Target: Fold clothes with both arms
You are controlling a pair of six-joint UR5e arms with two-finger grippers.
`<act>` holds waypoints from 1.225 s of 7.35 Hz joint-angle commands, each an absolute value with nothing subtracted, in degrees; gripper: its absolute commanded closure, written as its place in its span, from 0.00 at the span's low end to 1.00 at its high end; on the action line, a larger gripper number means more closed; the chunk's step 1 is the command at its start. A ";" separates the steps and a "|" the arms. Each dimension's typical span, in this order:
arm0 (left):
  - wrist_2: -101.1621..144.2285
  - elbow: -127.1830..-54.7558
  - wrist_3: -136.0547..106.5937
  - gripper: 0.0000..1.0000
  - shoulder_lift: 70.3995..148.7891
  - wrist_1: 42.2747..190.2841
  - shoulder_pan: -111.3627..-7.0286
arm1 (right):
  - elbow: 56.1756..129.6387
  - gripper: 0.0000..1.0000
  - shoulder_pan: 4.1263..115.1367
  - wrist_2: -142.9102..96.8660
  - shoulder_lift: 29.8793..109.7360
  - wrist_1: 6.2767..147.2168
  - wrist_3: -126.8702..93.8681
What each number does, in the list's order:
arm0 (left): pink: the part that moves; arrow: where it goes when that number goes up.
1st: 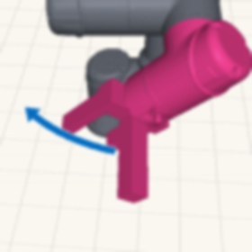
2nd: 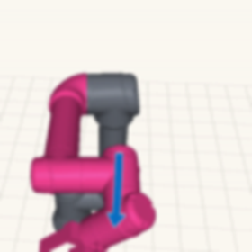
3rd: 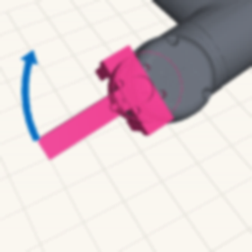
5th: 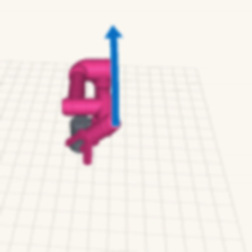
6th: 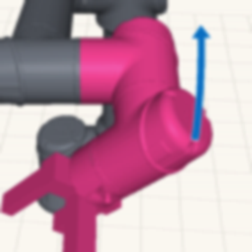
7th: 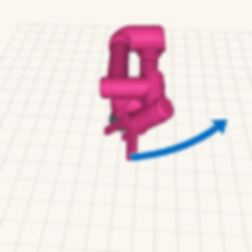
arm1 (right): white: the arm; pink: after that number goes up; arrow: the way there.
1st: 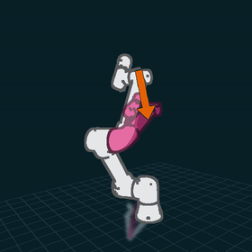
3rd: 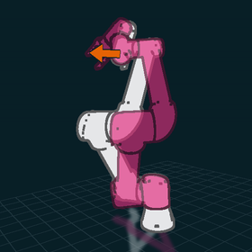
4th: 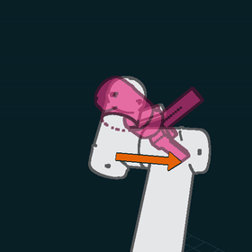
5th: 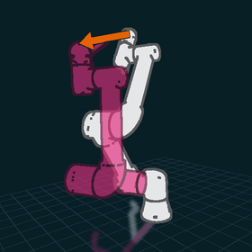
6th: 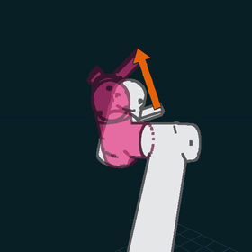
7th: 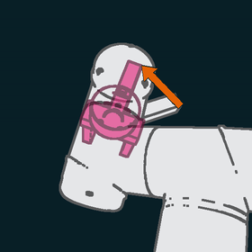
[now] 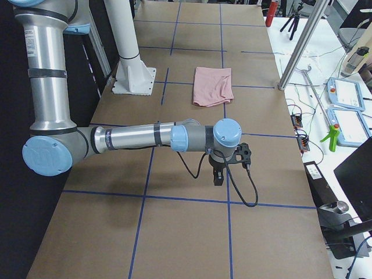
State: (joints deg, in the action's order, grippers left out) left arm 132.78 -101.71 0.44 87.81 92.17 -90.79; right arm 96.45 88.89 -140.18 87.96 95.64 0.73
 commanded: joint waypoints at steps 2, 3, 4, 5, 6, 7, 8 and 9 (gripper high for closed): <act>132.80 -101.77 0.44 0.00 87.80 92.20 -90.79 | 96.59 0.00 88.68 -139.22 87.89 95.80 0.79; 132.80 -101.95 0.44 0.00 87.80 92.11 -90.79 | 96.59 0.00 88.68 -139.04 87.80 95.80 0.70; 132.80 -101.78 0.44 0.00 87.80 92.11 -90.79 | 96.59 0.00 88.68 -139.04 87.89 95.71 0.70; 132.80 -101.95 0.44 0.00 87.72 92.02 -90.88 | 96.42 0.00 88.51 -139.04 88.06 95.80 0.70; 133.06 -102.30 0.44 0.00 87.71 91.93 -90.79 | 96.42 0.00 88.59 -139.04 88.15 95.71 0.70; 133.24 -102.30 0.44 0.00 87.71 91.93 -90.79 | 96.33 0.00 88.51 -138.52 87.98 95.71 0.70; 133.33 -102.04 0.44 0.00 87.71 92.28 -90.70 | 96.33 0.00 88.59 -138.08 87.80 95.71 0.70; 133.33 -102.30 0.44 0.00 87.71 92.29 -90.70 | 96.15 0.00 88.51 -137.82 87.72 95.71 0.70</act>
State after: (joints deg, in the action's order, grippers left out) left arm 133.26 -102.18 0.44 87.72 92.16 -90.74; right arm 96.30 88.56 -138.25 87.87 95.72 0.70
